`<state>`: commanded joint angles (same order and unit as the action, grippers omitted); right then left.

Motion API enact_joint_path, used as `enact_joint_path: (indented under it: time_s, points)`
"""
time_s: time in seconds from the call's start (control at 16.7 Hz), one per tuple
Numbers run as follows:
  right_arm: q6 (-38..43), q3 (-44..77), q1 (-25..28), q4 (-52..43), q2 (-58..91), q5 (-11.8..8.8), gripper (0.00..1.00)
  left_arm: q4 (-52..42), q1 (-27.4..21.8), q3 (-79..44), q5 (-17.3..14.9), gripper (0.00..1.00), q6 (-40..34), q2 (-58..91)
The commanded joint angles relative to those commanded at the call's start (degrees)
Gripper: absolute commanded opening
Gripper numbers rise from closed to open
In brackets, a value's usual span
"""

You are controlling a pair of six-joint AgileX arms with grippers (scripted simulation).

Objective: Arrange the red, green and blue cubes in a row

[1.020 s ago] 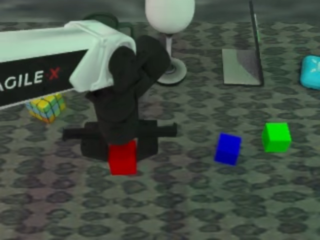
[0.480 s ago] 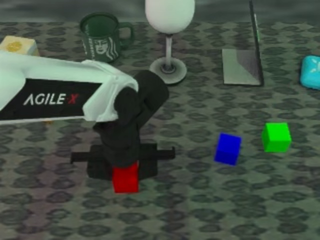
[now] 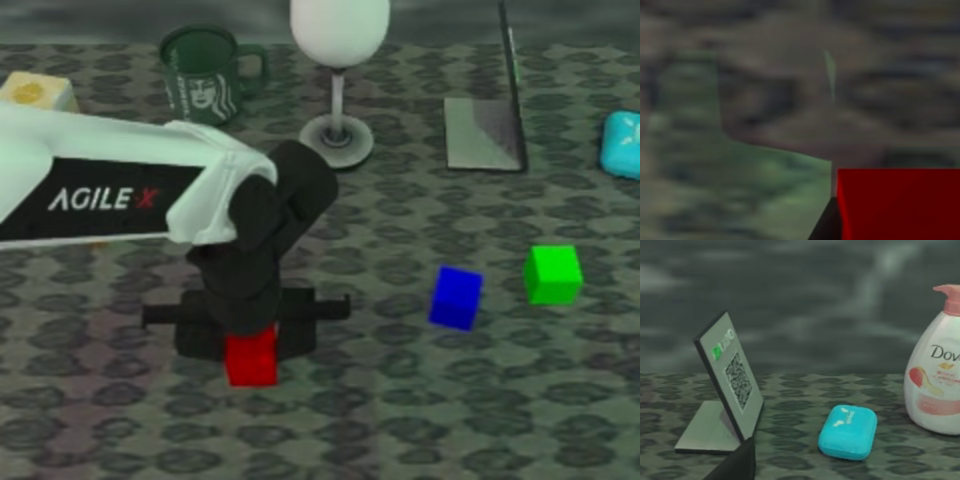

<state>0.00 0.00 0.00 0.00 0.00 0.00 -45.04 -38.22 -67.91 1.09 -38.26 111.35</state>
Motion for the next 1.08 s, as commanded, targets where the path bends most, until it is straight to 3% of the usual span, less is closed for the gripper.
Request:
enact_joint_path:
  time_s: [0.48, 1.08]
  points:
    - [0.0, 0.0, 0.0, 0.0, 0.0, 0.0, 1.0, 0.0, 0.0, 0.0, 0.0, 0.98, 0.0, 0.0]
    - [0.0, 0.0, 0.0, 0.0, 0.0, 0.0, 1.0, -0.2, 0.0, -0.2, 0.0, 1.0, 0.0, -0.1]
